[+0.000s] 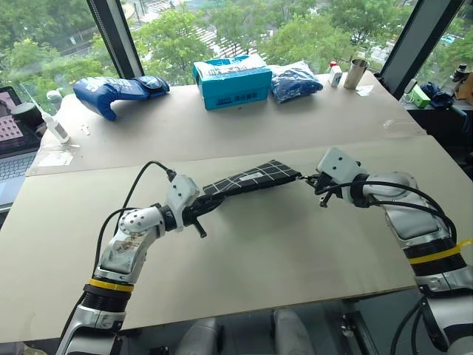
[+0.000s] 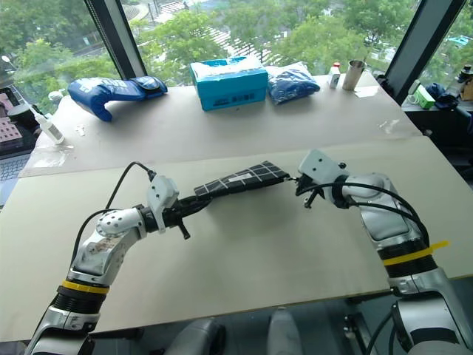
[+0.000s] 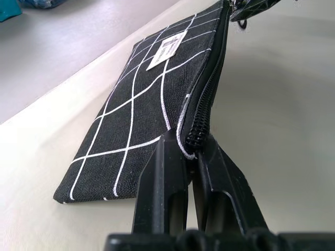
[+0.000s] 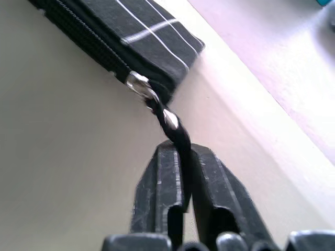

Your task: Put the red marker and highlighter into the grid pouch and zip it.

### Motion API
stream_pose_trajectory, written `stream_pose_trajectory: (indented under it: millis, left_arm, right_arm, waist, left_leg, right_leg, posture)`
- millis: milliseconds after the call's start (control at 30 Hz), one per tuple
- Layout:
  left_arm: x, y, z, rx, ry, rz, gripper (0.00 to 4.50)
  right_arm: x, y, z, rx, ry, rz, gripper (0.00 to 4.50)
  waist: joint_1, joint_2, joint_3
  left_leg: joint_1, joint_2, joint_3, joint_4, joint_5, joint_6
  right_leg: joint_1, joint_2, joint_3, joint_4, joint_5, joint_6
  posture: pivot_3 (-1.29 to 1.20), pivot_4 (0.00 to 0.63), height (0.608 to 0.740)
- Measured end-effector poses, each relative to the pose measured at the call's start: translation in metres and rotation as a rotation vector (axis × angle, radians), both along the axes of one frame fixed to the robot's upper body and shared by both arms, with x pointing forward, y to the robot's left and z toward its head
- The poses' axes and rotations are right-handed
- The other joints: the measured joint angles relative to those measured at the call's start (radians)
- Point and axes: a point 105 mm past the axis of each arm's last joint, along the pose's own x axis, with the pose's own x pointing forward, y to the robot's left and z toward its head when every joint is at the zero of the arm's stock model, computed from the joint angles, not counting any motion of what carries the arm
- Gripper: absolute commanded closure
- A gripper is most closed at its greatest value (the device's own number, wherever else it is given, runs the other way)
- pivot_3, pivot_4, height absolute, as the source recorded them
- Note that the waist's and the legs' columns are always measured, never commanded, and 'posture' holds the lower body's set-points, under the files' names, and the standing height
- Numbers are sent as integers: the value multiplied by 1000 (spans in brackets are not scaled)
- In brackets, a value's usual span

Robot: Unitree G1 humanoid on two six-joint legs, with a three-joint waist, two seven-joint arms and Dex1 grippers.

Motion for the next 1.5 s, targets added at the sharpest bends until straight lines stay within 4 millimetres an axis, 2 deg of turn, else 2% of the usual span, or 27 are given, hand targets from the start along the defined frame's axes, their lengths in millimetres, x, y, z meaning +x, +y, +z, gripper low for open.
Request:
stream_pose_trajectory:
  millis: [133, 200, 267, 333, 467, 533, 633, 700, 767, 800, 900, 967, 1000, 1133, 1167, 1300, 1367, 1433, 1500]
  left_arm:
    - [0, 0, 1, 0, -3, -6, 4500]
    - [-1, -2, 2, 2, -17, -28, 4500]
    - [-1, -6, 4, 21, -38, -69, 4500]
    - [0, -6, 1, 55, -52, -98, 4500]
    - [6, -1, -4, 126, -94, -157, 4500]
    - [13, 1, -6, 169, -130, -184, 4500]
    - [21, 0, -9, 209, -165, -225, 4500]
    - [23, -3, -12, 219, -175, -251, 4500]
    - [22, -12, -15, 218, -189, -293, 4500]
    - [20, -16, -18, 222, -198, -315, 3861]
    - [18, -15, -30, 278, -226, -341, 2887]
    - [20, -6, -37, 318, -240, -321, 2292]
    - [22, -1, -35, 328, -262, -305, 1794]
    - [31, 23, -28, 369, -293, -221, 443]
    - [29, 28, -28, 353, -267, -209, 443]
    - [-8, 43, -35, 186, -52, -220, 443]
    - [-13, 50, -29, 59, 56, -159, 443]
    - [-15, 75, -15, -123, 192, 8, 443]
    - [-19, 101, -7, -221, 273, 158, 443]
  right_arm:
    - [-4, 6, -4, 71, 35, 14, 1247]
    - [-17, 13, -6, 157, 104, 62, 602]
    - [-42, 16, -7, 274, 215, 145, 602]
    - [-55, 4, -1, 313, 241, 160, 602]
    - [-77, -50, 19, 367, 212, 54, 602]
    - [-97, -69, 13, 380, 239, 12, 602]
    - [-123, -84, -11, 382, 325, -48, 602]
    - [-130, -89, -17, 383, 340, -80, 602]
    - [-130, -89, -12, 377, 302, -88, 602]
    - [-129, -87, -8, 372, 282, -86, 576]
    - [-128, -82, -6, 367, 251, -85, 576]
    - [-128, -81, -8, 371, 251, -89, 576]
    - [-128, -81, -9, 371, 249, -95, 576]
    - [-125, -78, -12, 370, 259, -89, 576]
    - [-124, -77, -13, 371, 264, -85, 576]
    - [-116, -81, -19, 382, 279, -104, 576]
    - [-111, -84, -17, 387, 269, -108, 576]
    - [-101, -84, -12, 392, 240, -98, 576]
    - [-95, -87, -7, 405, 217, -103, 576]
  waist:
    - [1, 0, 0]
    - [2, 0, 0]
    - [11, 0, 0]
    - [16, 0, 0]
    - [28, 0, 0]
    - [30, 0, 0]
    - [30, 0, 0]
    - [22, 0, 0]
    - [15, 0, 0]
    - [13, 0, 0]
    - [13, 0, 0]
    - [15, 0, 0]
    - [16, 0, 0]
    - [19, 0, 0]
    - [18, 0, 0]
    - [1, 0, 0]
    - [1, 0, 0]
    - [-2, 0, 0]
    - [-2, 0, 0]
  left_leg:
    - [0, 0, 0, 0, 0, 0]
    - [0, 0, -1, 0, 0, 0]
    - [-1, 0, -2, 0, -1, 1]
    - [-1, -1, -2, 1, -1, 2]
    - [0, 0, 1, 1, -1, 2]
    - [0, 1, 1, 1, -1, 2]
    - [0, 0, 1, 1, -3, 6]
    - [0, 0, 4, 1, -5, 8]
    - [1, 0, 5, 1, -5, 9]
    - [1, 1, 5, 1, -5, 9]
    - [1, 1, 6, 1, -5, 8]
    - [1, 1, 6, 2, -4, 8]
    - [1, 1, 6, 2, -5, 8]
    - [1, 1, 6, 2, -5, 8]
    - [1, 1, 6, 2, -5, 9]
    - [2, 5, 2, 2, -7, 13]
    - [2, 6, 2, 3, -7, 13]
    - [4, 7, 2, 2, -8, 13]
    - [9, 7, 4, 0, -8, 14]
  right_leg:
    - [0, 0, 0, 0, 0, 0]
    - [0, 0, 0, 0, 0, 0]
    - [1, 0, 0, 0, 0, 0]
    - [1, -1, 0, -1, 0, 1]
    - [2, -1, -2, -6, 1, 1]
    - [3, 0, -3, -6, 1, 1]
    - [3, 0, -2, -7, 1, 1]
    - [3, -1, 1, -7, 2, 1]
    - [3, -1, 1, -7, 3, 2]
    - [3, -1, 1, -7, 3, 2]
    - [3, 0, 1, -7, 3, 2]
    - [3, 0, 1, -7, 3, 2]
    - [3, 0, 1, -7, 3, 2]
    - [3, 0, 1, -7, 4, 2]
    - [3, 0, 1, -7, 4, 2]
    - [2, 0, 1, 0, 3, 2]
    - [2, 0, 1, 0, 4, 2]
    - [2, 0, 0, 0, 3, 2]
    - [3, 0, 0, 0, 3, 2]
  posture:
    - [0, 150, 740]
    - [0, 150, 740]
    - [0, 150, 740]
    - [0, 150, 740]
    - [0, 150, 740]
    - [0, 150, 740]
    - [0, 150, 740]
    - [0, 150, 740]
    - [0, 150, 740]
    - [0, 150, 740]
    - [0, 150, 740]
    - [0, 150, 740]
    - [0, 150, 740]
    - [0, 150, 740]
    - [0, 150, 740]
    - [0, 150, 740]
    - [0, 150, 740]
    - [0, 150, 740]
    - [0, 150, 740]
